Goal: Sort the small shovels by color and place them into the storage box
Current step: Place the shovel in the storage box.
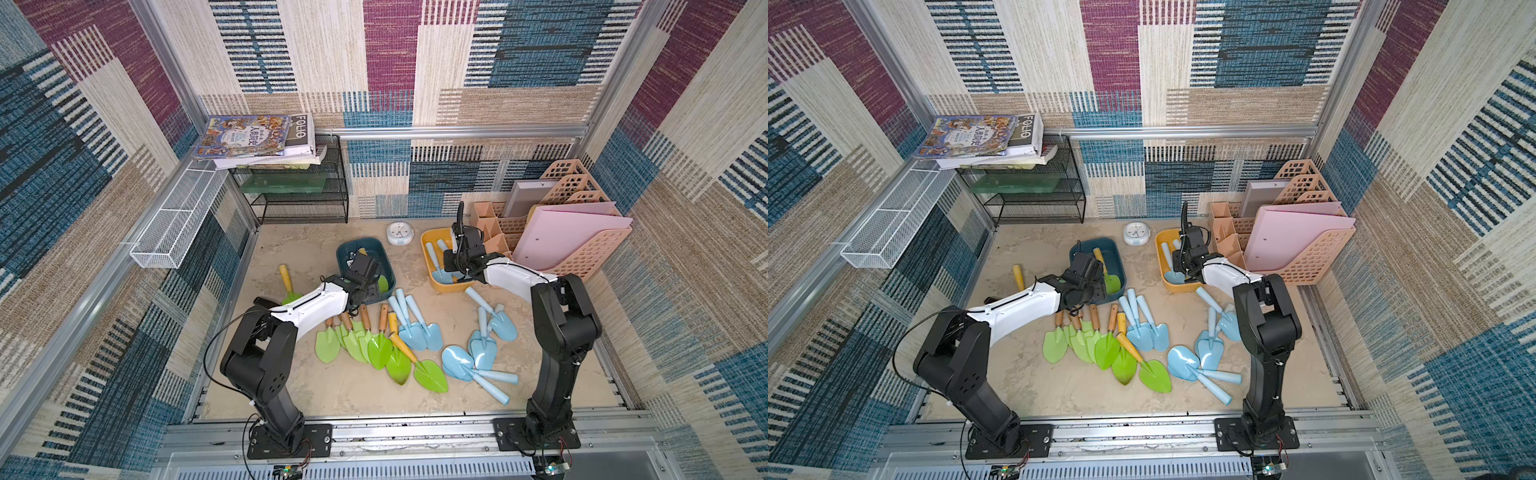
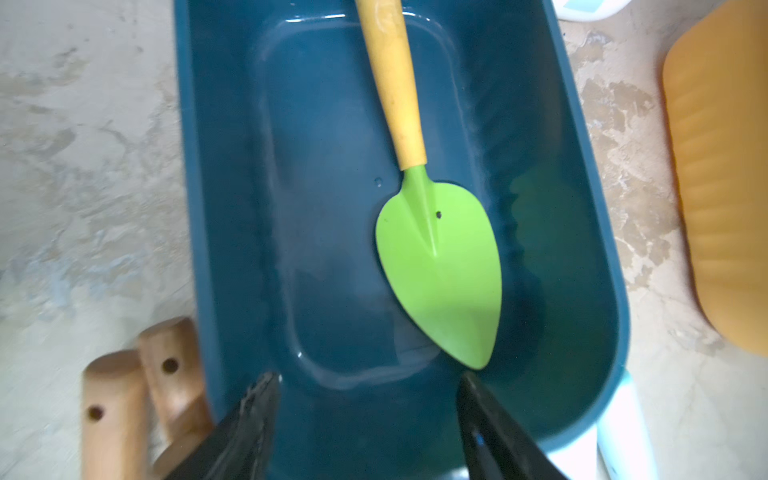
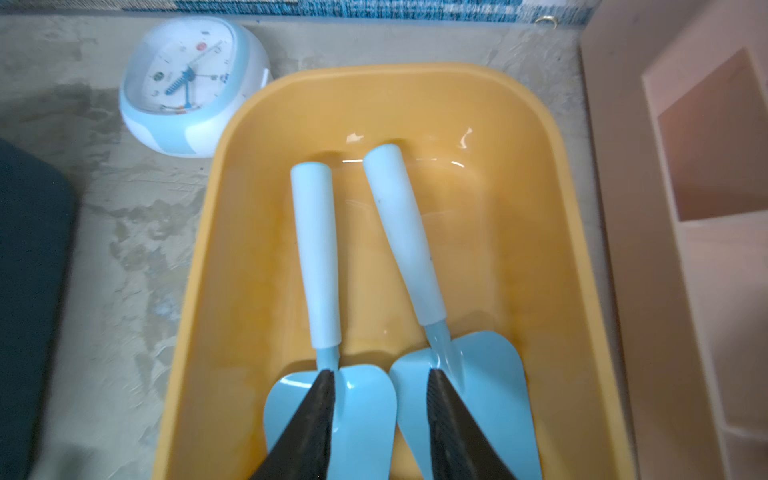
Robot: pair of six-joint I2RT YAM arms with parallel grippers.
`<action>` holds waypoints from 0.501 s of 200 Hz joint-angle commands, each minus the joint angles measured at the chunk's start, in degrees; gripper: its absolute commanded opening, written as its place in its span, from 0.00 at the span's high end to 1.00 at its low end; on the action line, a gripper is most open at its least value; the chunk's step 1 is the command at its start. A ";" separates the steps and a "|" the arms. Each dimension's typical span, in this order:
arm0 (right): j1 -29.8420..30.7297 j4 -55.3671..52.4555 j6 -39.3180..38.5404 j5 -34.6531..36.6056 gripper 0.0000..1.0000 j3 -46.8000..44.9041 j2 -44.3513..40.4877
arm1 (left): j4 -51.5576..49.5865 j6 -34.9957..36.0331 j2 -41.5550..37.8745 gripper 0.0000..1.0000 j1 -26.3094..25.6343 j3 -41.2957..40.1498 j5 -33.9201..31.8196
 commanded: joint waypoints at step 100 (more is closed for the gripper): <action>9.70 6.13 1.92 0.90 0.65 -13.46 -10.03 | -14.44 -6.89 -15.41 0.32 3.49 -13.12 -11.37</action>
